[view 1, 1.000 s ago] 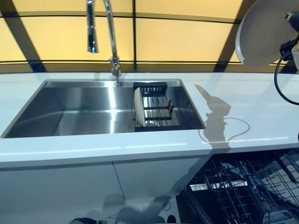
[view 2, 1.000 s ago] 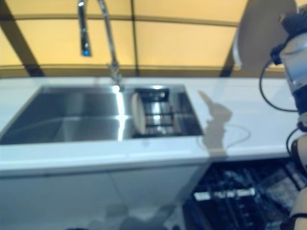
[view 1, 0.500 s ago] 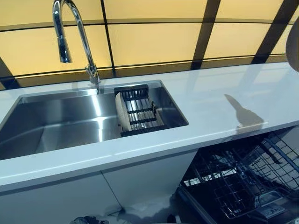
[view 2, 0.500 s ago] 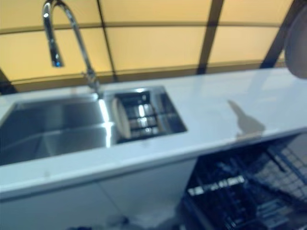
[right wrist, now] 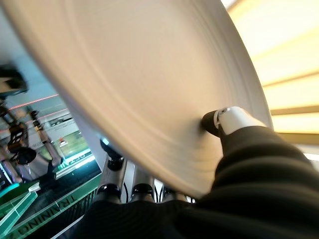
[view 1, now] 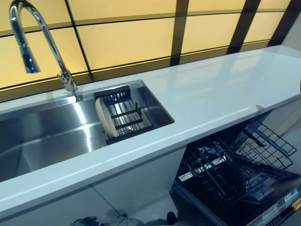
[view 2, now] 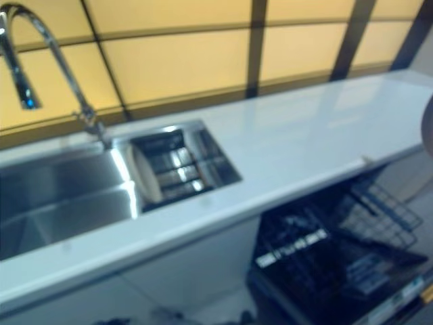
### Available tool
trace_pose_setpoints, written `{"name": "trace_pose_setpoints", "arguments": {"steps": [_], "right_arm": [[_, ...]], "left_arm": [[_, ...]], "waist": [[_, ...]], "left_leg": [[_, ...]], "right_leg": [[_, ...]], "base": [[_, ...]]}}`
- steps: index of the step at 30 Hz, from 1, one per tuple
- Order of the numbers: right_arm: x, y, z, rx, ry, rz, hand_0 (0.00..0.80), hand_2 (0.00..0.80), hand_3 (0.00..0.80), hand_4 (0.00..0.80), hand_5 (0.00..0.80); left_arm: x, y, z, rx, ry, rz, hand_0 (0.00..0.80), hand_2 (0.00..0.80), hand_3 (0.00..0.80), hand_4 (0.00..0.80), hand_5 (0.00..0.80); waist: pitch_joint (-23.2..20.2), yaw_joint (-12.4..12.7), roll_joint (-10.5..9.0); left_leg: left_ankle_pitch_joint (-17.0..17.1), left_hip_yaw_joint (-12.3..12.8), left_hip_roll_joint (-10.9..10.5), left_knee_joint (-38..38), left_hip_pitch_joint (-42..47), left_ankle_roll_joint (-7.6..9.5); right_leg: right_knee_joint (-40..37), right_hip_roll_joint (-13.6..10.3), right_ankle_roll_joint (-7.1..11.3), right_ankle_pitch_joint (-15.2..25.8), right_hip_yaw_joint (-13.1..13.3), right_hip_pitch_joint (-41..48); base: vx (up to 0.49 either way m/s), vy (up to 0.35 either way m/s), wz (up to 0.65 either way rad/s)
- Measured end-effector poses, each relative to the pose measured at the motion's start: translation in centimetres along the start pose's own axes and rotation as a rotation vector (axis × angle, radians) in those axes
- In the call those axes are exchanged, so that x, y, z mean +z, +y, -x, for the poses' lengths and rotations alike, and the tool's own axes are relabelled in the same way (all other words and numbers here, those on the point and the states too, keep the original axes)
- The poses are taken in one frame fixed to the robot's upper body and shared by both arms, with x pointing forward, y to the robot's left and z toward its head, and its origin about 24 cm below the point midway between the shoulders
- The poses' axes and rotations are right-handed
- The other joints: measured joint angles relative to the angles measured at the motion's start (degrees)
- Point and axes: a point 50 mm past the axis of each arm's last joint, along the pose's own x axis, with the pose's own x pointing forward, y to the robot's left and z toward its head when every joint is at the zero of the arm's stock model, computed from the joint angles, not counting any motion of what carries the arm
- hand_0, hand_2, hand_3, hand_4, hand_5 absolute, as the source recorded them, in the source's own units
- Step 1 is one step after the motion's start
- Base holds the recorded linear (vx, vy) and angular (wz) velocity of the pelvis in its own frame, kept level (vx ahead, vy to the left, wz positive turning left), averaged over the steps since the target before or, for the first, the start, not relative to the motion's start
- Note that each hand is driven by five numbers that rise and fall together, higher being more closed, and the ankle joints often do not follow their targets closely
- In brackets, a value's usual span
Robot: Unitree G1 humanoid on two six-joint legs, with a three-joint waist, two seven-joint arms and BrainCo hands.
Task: Take plates into dishwasher
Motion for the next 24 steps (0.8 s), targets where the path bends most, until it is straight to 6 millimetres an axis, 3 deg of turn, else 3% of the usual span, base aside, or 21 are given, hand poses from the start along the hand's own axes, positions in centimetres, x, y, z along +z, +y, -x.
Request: {"name": "trace_pose_setpoints", "arguments": {"steps": [7,14,24], "right_arm": [[-1.3,2.3,1.1,0.063,-0.072,0.198,0.800,0.800,0.800,0.800,0.800],[-2.1,4.8,2.0,0.149,-0.082,0.223,0.800,0.800,0.800,0.800,0.800],[-0.7,9.2,3.1,0.245,-0.153,0.236,0.800,0.800,0.800,0.800,0.800]], "left_arm": [[0.5,0.2,0.0,0.002,-0.015,0.000,0.000,0.000,0.000,0.000,0.000],[0.8,0.3,0.0,-0.002,-0.027,-0.002,0.000,0.000,0.000,0.000,0.000],[2.1,0.8,0.0,0.003,-0.054,-0.004,0.000,0.000,0.000,0.000,0.000]], "waist": [[1.1,-1.3,0.97],[3.0,-1.3,1.20],[4.4,-1.2,1.47]], "left_leg": [[-0.4,0.5,-0.1,0.0,0.0,0.02],[-0.4,0.5,-0.1,0.0,0.0,0.07],[-0.5,0.4,-0.1,0.0,0.1,0.09]], "right_leg": [[0.0,0.1,0.14,0.1,0.7,-0.4],[0.0,0.1,0.15,0.1,0.7,-0.4],[0.0,0.1,0.13,0.1,0.7,-0.4]], "base": [[-0.011,-0.001,-0.04],[0.000,0.000,0.00],[0.000,0.000,0.00]]}}
